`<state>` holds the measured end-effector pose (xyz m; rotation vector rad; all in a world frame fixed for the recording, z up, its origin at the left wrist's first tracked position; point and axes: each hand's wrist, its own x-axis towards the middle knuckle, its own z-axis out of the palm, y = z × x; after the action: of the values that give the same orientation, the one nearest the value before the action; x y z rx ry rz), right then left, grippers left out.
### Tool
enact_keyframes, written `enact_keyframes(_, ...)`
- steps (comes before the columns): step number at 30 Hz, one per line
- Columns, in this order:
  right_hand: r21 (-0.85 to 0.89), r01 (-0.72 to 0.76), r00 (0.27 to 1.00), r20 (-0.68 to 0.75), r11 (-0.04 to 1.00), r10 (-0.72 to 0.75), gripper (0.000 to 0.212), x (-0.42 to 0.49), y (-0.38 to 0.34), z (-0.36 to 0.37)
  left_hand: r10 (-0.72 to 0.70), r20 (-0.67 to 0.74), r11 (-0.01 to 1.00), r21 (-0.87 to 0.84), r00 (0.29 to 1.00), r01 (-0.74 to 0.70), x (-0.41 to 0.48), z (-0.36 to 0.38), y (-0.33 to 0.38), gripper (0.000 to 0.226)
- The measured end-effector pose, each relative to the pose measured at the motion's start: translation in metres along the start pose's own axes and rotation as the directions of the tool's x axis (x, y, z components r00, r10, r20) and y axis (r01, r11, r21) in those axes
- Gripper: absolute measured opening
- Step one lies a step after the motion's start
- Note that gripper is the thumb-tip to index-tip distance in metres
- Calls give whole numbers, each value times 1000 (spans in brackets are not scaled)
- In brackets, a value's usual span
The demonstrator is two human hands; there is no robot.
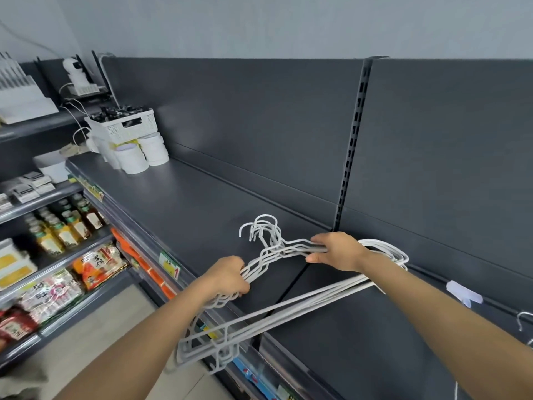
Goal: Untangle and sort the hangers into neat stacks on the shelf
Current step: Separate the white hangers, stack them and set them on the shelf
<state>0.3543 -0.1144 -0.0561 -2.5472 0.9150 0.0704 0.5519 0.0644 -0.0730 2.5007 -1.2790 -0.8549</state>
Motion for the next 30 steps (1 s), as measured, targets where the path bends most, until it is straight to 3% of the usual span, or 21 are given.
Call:
enact_keyframes(9, 59, -13, 1000, -24, 998, 15, 64, 6, -10, -11, 163, 190, 961, -252, 968, -112, 12, -31, -15, 31)
enact_keyframes(15, 120, -56, 997, -50, 991, 63, 94, 8, -32, -12, 263, 179, 961, -136, 948, -241, 35, -68, -25, 46)
enact_keyframes(18, 107, -79, 992, -93, 991, 89, 63, 15, -47, -16, 353, 124, 935, -84, 927, -345, 44, -93, -26, 38)
enact_keyframes(23, 215, -128, 989, -43, 968, 140, 35, 30, -67, -21, 454, 35, 887, 75, 890, -456, 65, -130, -28, 45)
enact_keyframes(27, 314, -159, 980, -62, 936, 188, 35, 39, -86, -30, 476, 19, 877, 56, 879, -477, 91, -153, -42, 45)
enact_keyframes(30, 275, -166, 961, -169, 947, 218, 43, 46, -96, -35, 527, -59, 849, 90, 848, -521, 106, -169, -44, 47)
